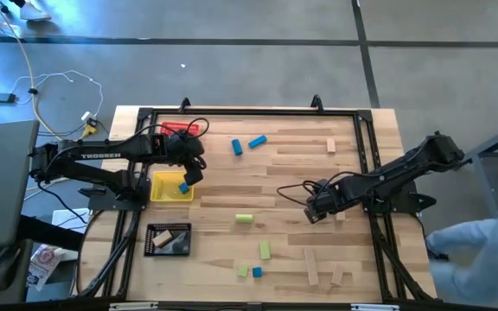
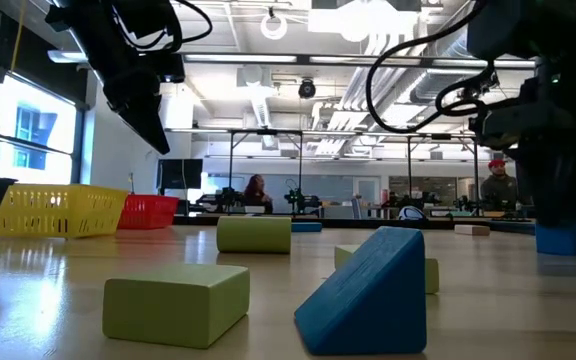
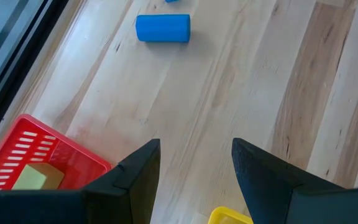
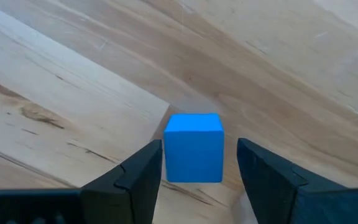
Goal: Sort & place blocks by color
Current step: Put the blue square block in to the yellow basket
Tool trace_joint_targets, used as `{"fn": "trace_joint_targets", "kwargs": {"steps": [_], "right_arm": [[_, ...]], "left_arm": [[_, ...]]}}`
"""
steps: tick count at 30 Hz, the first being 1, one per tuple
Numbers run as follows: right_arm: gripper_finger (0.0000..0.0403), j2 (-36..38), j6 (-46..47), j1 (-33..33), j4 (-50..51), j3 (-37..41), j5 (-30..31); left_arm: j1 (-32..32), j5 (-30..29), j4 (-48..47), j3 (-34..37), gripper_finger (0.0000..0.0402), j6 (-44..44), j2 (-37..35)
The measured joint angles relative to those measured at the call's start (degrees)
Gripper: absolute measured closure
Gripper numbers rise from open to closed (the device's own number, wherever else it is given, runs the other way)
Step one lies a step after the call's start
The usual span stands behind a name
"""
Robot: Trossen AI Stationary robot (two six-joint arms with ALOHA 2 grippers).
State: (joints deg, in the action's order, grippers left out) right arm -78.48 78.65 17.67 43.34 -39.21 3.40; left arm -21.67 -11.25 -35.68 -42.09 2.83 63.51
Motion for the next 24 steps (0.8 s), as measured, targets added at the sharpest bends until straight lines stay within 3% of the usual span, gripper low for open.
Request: {"fn": "trace_joint_targets", "kwargs": {"steps": [5,13,19,24], "right_arm": [[0.0228,0.0,0.0,0.0,-0.1,0.1,0.0],[0.0318,0.1,0.0,0.0,-1.3,0.0,0.6],[0.0318,0.0,0.5,0.0,-6.5,0.1,2.7],[0.0308,-0.1,-4.2,-1.0,-15.6,-1.0,6.7]], "left_arm": [[0.0,0.0,0.0,0.0,0.0218,0.0,0.0],[0.0,0.0,0.0,0.0,0.0217,0.0,0.0],[0.0,0.0,0.0,0.0,0.0217,0.0,0.0],[0.0,0.1,0.0,0.0,0.0218,0.0,0.0]]}}
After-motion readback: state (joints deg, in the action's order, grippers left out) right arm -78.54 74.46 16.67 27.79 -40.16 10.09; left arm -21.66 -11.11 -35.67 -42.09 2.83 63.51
